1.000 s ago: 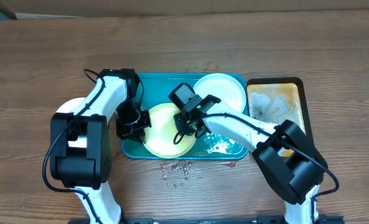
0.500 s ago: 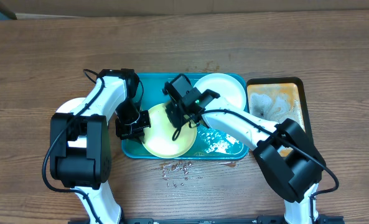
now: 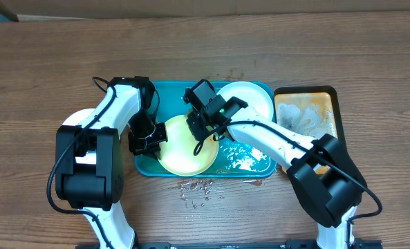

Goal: Clean dirty plates on tray and stack at the side
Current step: 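Scrub the yellow plate with the sponge while the left gripper holds it, then return the sponge to the soapy pan with the right gripper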

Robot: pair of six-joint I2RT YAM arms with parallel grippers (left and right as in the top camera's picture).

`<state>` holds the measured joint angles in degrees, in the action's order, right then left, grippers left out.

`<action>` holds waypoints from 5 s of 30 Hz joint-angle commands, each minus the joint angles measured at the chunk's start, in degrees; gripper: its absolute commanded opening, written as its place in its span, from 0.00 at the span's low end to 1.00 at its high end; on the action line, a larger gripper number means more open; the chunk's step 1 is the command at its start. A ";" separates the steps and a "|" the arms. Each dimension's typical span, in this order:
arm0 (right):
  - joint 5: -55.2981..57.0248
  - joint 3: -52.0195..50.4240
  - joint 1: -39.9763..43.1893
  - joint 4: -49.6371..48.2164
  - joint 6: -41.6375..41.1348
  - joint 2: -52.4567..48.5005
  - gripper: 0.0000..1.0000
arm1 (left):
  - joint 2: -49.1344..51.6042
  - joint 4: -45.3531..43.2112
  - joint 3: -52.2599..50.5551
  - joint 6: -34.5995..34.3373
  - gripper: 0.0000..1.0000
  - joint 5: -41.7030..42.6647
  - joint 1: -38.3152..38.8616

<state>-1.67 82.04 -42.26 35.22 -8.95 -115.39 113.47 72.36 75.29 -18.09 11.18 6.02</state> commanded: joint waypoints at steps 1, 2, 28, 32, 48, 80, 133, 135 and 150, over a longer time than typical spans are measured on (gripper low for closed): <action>-0.96 -1.86 0.17 -0.50 0.24 -4.39 0.15 | -1.20 0.48 -0.94 0.02 0.04 -1.03 0.46; -0.98 -1.86 0.20 -0.46 0.24 -5.09 0.16 | -1.20 0.48 -0.94 0.02 0.04 -1.03 0.46; -29.79 1.31 0.52 13.79 3.23 -2.89 0.06 | -1.20 0.35 -0.94 0.02 0.04 -1.05 0.46; -18.60 2.84 1.07 13.84 0.85 -0.22 0.04 | -1.20 0.37 -0.94 0.02 0.04 -1.05 0.46; -3.69 3.02 1.44 10.99 0.22 4.63 0.04 | -1.20 0.20 -0.94 -0.20 0.04 -1.03 0.46; -11.39 -1.86 1.14 5.64 -0.28 -5.14 0.04 | -1.20 -0.20 -0.94 -0.39 0.04 -1.01 0.46; 0.94 -12.37 39.74 22.21 -8.63 14.38 0.04 | -23.65 1.51 3.69 -7.06 0.04 -21.66 0.39; 0.96 -14.73 39.76 19.56 -8.33 14.38 0.04 | -25.09 1.53 3.69 -7.30 0.04 -24.00 0.44; -3.65 -30.47 39.71 0.39 -7.37 14.43 0.21 | -28.74 0.59 3.67 -12.33 0.04 -47.15 11.23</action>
<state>-3.25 53.74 -2.59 36.27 -16.49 -99.26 85.65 73.21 77.78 -28.42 -28.45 14.15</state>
